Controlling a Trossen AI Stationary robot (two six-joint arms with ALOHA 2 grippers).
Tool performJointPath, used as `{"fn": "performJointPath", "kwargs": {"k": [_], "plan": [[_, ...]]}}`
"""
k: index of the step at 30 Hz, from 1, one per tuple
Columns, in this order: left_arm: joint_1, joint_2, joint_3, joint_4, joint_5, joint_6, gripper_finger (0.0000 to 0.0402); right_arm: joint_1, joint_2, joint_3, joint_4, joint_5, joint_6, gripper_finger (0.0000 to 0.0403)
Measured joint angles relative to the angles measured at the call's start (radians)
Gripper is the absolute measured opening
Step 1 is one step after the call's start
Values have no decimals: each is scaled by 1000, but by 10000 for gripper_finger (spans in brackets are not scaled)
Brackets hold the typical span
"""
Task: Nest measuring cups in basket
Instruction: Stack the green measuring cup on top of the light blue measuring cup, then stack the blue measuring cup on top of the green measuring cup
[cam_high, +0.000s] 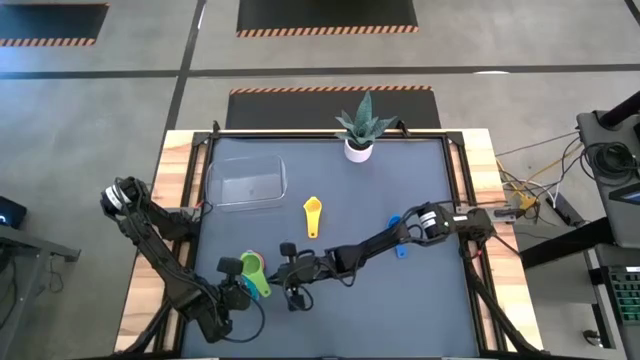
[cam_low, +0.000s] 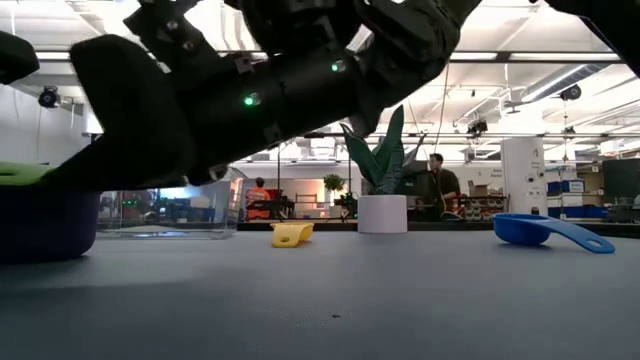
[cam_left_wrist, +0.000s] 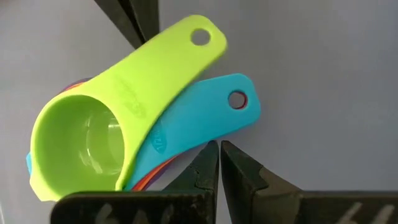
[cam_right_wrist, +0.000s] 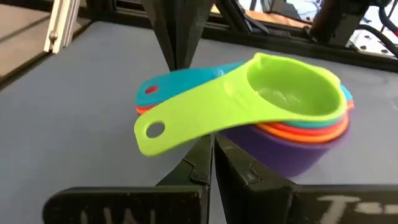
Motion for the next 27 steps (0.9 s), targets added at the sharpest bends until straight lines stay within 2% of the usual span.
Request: {"fn": "performJointPath", "kwargs": {"k": [8, 20, 27], "plan": [[3, 0, 0, 0, 0, 0, 0, 7, 52, 123, -23, -70, 0, 9], [3, -1, 1, -5, 3, 0, 0, 13, 61, 298, -406, -68, -42, 9], [-6, -3, 81, -152, 11, -12, 0, 14, 57, 415, -613, -68, -71, 9]]}}
